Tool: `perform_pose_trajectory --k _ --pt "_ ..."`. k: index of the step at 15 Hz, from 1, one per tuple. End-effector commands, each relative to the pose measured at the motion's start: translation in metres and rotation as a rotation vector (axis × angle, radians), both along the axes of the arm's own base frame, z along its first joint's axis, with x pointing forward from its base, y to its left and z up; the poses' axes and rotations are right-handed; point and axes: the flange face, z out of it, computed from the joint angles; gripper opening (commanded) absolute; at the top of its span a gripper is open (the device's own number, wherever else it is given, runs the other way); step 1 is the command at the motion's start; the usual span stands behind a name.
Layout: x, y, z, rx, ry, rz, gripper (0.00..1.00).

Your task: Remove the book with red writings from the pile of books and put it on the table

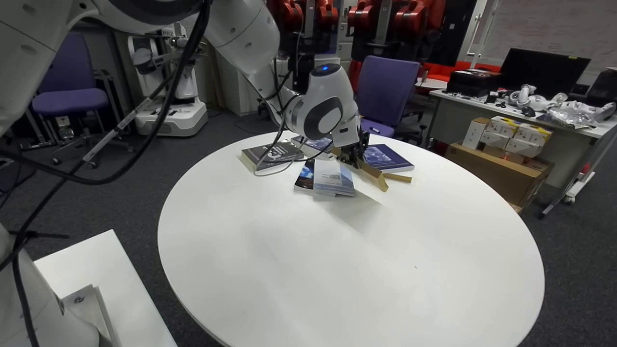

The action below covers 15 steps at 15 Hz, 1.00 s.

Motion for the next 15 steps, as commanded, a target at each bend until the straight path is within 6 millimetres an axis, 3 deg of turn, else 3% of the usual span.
perform_pose_trajectory --k 1,10,15 --pt "-0.042 -0.008 0.044 0.014 0.019 0.091 0.06" --pt "-0.128 -0.034 0.106 0.092 0.206 0.275 0.06" --pt "-0.150 -0.038 0.087 0.058 0.336 0.298 0.06"
